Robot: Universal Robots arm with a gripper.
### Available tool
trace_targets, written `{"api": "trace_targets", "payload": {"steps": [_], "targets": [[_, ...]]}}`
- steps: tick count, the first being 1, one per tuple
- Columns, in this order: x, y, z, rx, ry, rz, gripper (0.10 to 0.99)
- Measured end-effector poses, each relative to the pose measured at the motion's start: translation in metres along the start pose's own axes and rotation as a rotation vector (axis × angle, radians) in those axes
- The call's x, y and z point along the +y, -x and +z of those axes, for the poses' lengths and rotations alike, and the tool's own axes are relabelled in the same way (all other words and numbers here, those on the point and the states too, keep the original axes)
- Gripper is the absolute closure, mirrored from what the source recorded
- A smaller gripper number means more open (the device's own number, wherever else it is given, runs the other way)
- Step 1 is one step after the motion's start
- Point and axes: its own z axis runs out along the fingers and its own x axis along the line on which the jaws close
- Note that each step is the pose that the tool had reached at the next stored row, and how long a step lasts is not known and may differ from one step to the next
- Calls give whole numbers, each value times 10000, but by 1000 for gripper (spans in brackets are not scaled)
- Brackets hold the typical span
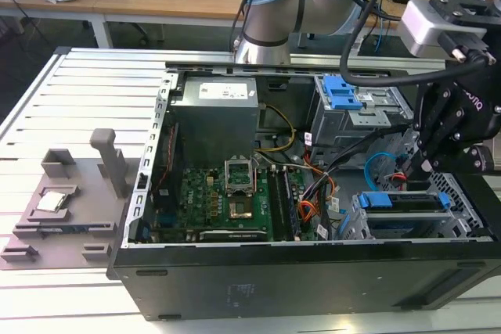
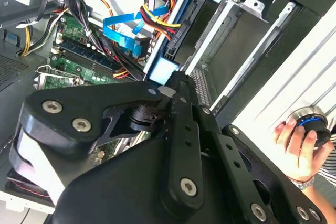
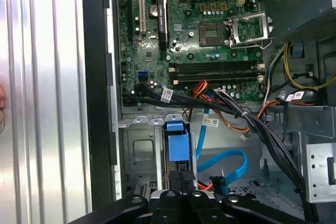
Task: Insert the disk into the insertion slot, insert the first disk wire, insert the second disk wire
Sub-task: 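Insert the disk into the insertion slot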
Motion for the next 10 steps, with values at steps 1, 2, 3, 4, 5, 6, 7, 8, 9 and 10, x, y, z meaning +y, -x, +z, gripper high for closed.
{"api": "trace_targets", "payload": {"steps": [1,2,3,4,5,6,7,8,9,10], "targets": [[-12,1,3,-1,2,0,980],[-23,1,6,0,4,-1,980],[-34,2,15,-2,7,-1,980],[-40,2,19,0,8,-1,980],[-54,3,27,2,11,-1,980],[-75,4,33,-1,13,0,980],[-90,6,35,-1,15,-1,980],[-95,6,36,0,15,0,980],[-97,5,36,1,15,1,980],[-98,5,37,1,15,2,980]]}}
